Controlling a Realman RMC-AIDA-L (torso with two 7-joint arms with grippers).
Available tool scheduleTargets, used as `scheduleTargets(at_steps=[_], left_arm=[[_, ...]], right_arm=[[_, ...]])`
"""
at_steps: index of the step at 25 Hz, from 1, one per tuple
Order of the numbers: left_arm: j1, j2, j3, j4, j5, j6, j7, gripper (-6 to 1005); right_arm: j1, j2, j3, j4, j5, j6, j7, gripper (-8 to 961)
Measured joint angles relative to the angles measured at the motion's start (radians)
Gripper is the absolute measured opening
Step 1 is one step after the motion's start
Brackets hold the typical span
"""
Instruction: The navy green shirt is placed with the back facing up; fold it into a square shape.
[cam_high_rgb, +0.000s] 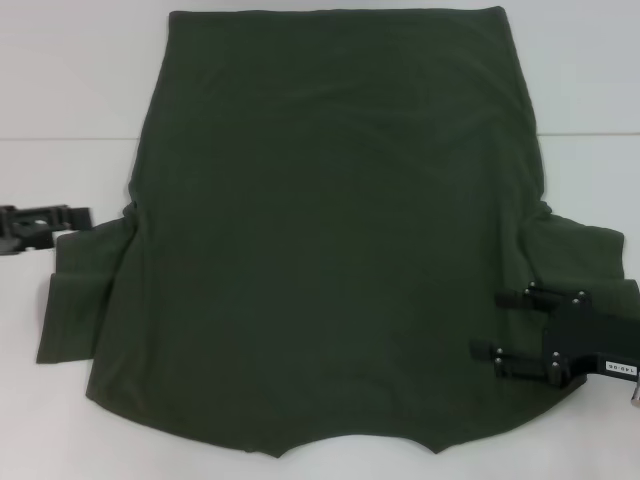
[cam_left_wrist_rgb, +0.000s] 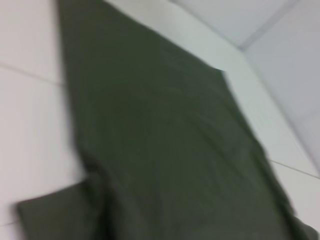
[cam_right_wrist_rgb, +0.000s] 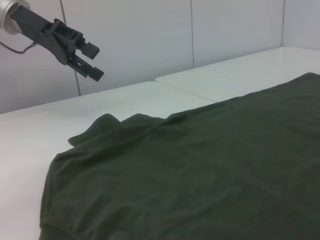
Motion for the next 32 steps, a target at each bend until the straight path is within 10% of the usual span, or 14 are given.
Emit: scheduleTargets(at_steps=[10, 32], left_arm=[[-0.03, 0.025, -0.02, -0.065, 0.18, -0.109, -0.061, 887], [-0.035, -0.003, 0.083, -0.184, 0.216, -0.333, -0.01, 850]], right_arm=[[0.004, 0.001, 0.0, 0.0, -0.002, 0.021, 0.003, 825], [0.011, 0.0, 0.0, 0.013, -0.004, 0.026, 0.003, 824]])
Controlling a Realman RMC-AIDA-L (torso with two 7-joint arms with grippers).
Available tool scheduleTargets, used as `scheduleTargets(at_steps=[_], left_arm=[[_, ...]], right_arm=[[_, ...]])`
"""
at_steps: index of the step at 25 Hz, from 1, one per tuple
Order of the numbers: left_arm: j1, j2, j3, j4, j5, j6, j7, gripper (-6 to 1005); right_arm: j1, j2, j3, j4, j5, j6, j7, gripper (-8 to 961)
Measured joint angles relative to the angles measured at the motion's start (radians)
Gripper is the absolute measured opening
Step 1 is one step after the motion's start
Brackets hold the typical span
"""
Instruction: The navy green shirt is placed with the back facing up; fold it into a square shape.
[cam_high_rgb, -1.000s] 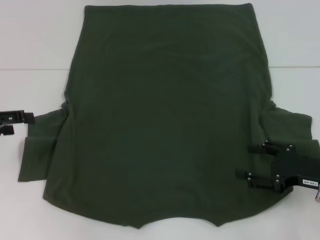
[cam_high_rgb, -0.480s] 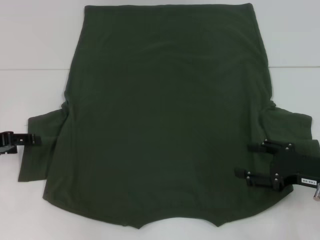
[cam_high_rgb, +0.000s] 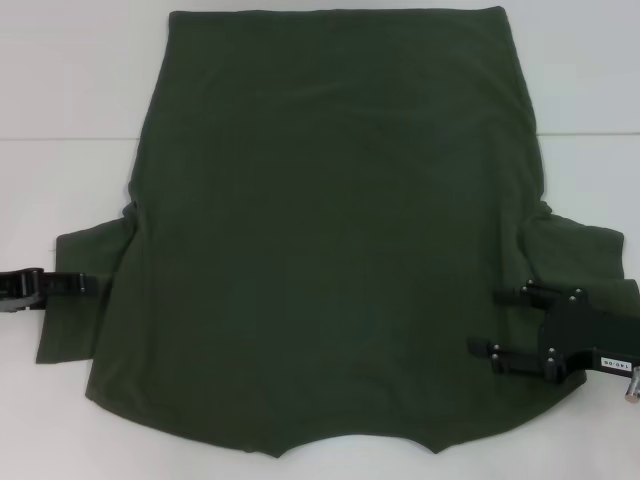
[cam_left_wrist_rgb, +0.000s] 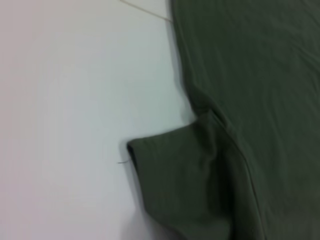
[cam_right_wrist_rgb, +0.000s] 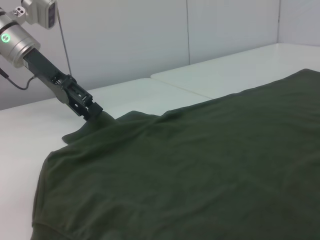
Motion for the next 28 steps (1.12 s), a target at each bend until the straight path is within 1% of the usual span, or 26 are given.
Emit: scheduleTargets(at_steps=[6, 13, 16, 19, 22, 28], left_arm=[[-0.008, -0.002, 0.02, -0.014, -0.002, -0.002, 0.001, 832], [-0.007, -0.003, 0.018, -0.008, -0.006, 0.004, -0.001, 812], [-0.002, -0.005, 0.009, -0.002, -0.025, -0.002, 0.025, 803], [0.0, -0.015, 0.02, -0.002, -0.032, -0.007, 0.053, 683], [-0.003, -0.017, 0.023, -0.004, -0.033, -0.013, 0.054, 563], [-0.007, -0.016, 0.032, -0.002, -0.033, -0.022, 0.045, 417]], right_arm=[[0.0, 0.0, 0.0, 0.0, 0.0, 0.0, 0.0, 824], [-0.002, 0.001, 0.0, 0.002, 0.0, 0.0, 0.0, 824], [-0.002, 0.0, 0.0, 0.003, 0.0, 0.0, 0.002, 824], [-0.002, -0.001, 0.0, 0.002, 0.0, -0.003, 0.01, 824], [-0.001, -0.001, 0.0, 0.0, 0.0, -0.002, 0.024, 824], [-0.003, -0.001, 0.0, -0.003, 0.001, -0.003, 0.025, 824]])
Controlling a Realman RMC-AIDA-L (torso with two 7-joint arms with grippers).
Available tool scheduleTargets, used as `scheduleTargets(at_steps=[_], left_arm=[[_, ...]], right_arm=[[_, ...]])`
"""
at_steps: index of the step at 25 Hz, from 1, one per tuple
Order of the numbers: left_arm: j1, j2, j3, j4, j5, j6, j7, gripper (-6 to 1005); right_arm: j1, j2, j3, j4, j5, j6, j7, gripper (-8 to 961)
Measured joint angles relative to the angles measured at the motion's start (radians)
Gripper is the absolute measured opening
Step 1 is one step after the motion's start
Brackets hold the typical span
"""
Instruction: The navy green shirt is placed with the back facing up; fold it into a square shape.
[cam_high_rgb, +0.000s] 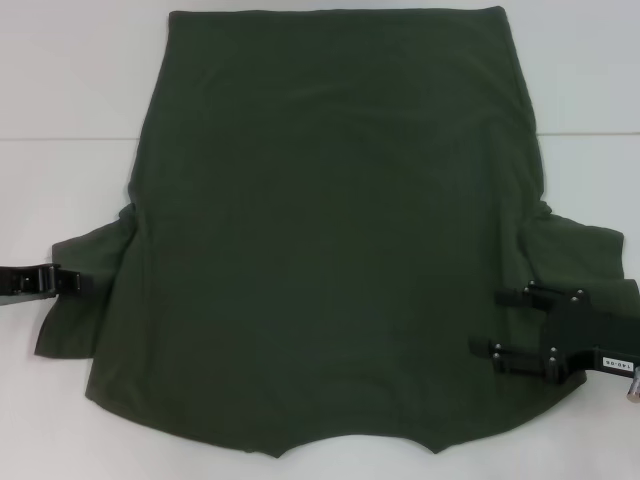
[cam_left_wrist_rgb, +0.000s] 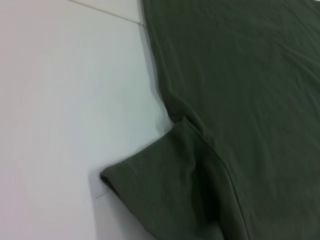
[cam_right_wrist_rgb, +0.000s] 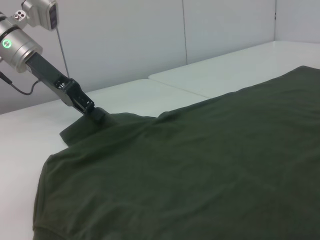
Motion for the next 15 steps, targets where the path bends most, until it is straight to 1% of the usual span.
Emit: scheduleTargets(at_steps=[4, 13, 15], left_arm=[[0.0, 0.0, 0.001, 0.0, 0.0, -0.003, 0.001, 319], [0.002, 0.004, 0.001, 0.001, 0.001, -0.003, 0.012, 2], [0.002, 0.004, 0.0, 0.001, 0.001, -0.004, 0.018, 2]], right_arm=[[0.001, 0.001, 0.0, 0.002, 0.0, 0.001, 0.0, 824], [0.004, 0.001, 0.0, 0.0, 0.001, -0.003, 0.001, 824], [0.004, 0.001, 0.0, 0.0, 0.003, -0.003, 0.001, 824]])
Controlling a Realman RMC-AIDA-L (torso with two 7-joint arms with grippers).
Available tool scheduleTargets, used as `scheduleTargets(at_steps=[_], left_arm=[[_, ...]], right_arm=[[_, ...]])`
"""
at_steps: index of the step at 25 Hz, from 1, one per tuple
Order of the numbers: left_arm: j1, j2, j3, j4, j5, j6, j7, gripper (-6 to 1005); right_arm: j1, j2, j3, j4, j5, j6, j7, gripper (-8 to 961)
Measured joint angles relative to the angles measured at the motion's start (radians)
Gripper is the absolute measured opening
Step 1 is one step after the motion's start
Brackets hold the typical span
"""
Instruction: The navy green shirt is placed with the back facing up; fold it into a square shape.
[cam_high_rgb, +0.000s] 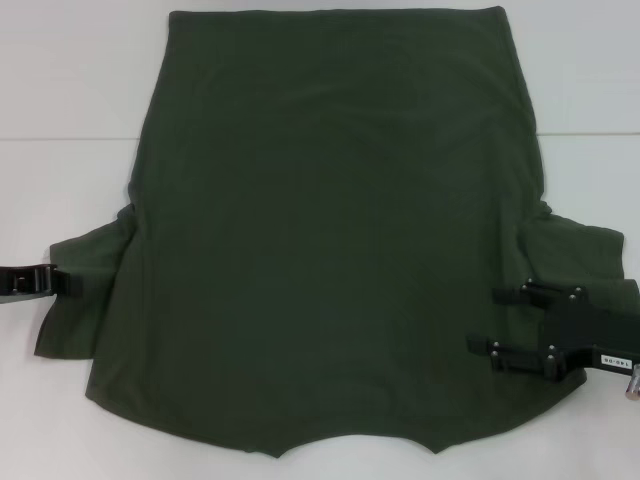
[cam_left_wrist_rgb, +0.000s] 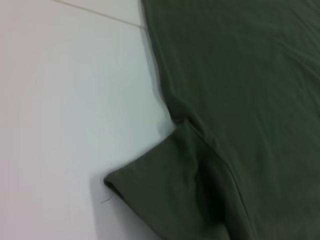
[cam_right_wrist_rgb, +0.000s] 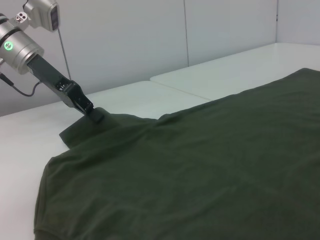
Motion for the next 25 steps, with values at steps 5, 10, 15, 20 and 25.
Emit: scheduleTargets(at_steps=[5, 10, 15, 20, 25], left_arm=[[-0.005, 0.006, 0.0, 0.018, 0.008, -0.005, 0.001, 3], [-0.002, 0.019, -0.005, 0.08, 0.019, -0.021, -0.012, 3], [-0.006, 0.039, -0.002, 0.141, 0.025, -0.009, -0.041, 3], [-0.032, 0.046, 0.004, 0.167, 0.027, 0.029, -0.06, 3], [-0.055, 0.05, 0.06, 0.168, 0.027, 0.049, -0.129, 2]], right_arm=[[0.0, 0.0, 0.0, 0.0, 0.001, 0.001, 0.0, 824], [0.0, 0.0, 0.001, -0.001, 0.001, 0.003, 0.0, 824], [0.0, 0.0, 0.007, 0.001, 0.001, 0.005, -0.005, 824], [0.0, 0.0, 0.008, 0.003, 0.001, 0.006, -0.007, 825], [-0.001, 0.0, 0.005, 0.004, 0.001, 0.007, -0.007, 825]])
